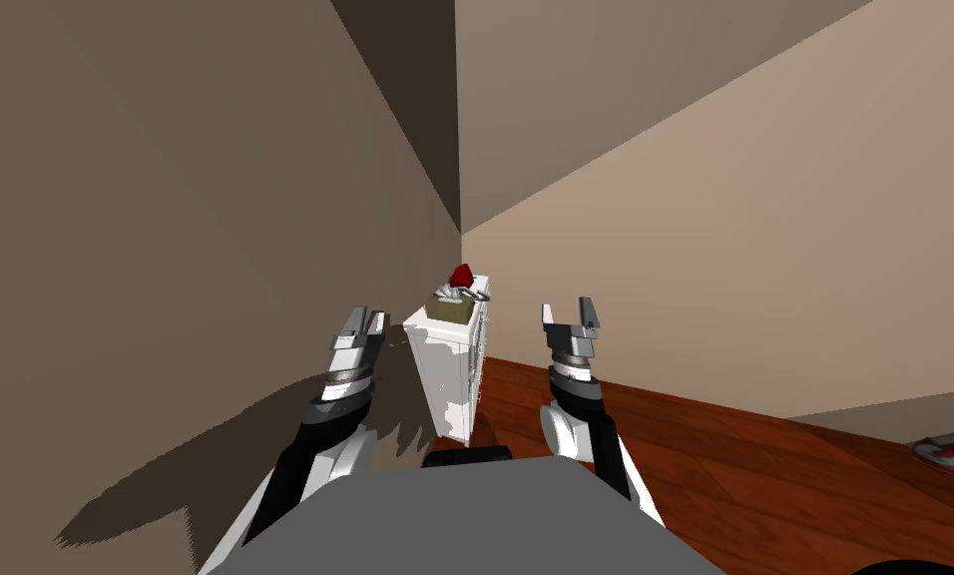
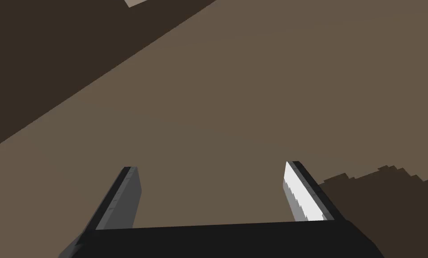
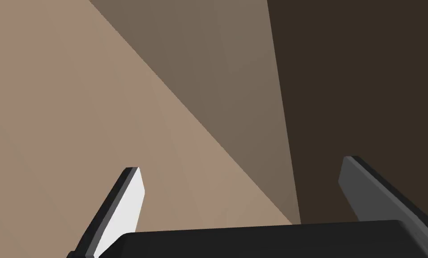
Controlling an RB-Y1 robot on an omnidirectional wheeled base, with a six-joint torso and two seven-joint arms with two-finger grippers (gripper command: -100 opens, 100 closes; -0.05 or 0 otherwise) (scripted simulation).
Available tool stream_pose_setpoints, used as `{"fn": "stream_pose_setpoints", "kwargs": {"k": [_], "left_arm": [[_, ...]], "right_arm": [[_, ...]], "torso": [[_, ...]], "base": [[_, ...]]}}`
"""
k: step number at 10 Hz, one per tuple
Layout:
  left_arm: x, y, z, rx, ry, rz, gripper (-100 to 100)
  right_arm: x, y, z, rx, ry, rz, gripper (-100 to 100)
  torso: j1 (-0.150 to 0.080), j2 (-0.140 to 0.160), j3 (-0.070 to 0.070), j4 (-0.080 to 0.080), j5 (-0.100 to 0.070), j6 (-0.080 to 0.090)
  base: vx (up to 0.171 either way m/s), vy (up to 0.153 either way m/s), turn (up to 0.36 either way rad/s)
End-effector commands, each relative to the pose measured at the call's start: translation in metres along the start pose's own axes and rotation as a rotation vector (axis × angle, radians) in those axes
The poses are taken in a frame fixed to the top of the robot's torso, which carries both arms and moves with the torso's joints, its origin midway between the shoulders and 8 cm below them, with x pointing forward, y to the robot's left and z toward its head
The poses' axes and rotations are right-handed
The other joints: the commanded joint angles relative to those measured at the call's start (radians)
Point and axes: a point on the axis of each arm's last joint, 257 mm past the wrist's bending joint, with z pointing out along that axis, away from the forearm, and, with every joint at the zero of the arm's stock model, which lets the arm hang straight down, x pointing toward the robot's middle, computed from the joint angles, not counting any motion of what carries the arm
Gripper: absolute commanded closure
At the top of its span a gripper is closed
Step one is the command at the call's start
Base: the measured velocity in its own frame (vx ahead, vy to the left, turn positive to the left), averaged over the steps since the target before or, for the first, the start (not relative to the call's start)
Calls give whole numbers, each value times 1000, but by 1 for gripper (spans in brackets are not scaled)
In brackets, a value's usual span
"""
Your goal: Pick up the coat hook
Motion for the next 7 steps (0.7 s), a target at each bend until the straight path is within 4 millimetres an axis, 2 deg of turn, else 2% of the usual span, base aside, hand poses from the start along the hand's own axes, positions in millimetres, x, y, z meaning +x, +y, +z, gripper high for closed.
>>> {"fn": "stream_pose_setpoints", "kwargs": {"k": [1,3,4,7], "left_arm": [[10,6,8,-13,31,-16,-100],[22,10,21,-21,64,-40,-100],[22,14,21,-34,66,-40,-100],[38,21,37,-52,103,-70,-100]], "right_arm": [[0,0,0,0,0,0,0],[0,0,0,0,0,0,0],[0,0,0,0,0,0,0],[0,0,0,0,0,0,0]], "torso": [[0,0,0,0,0,0],[-6,3,2,1,-1,0],[-8,5,3,1,-2,0],[-3,2,1,1,-1,0]], "base": [[-30,-50,-17],[-74,-106,-11],[-58,-73,2],[-44,-45,-9]]}}
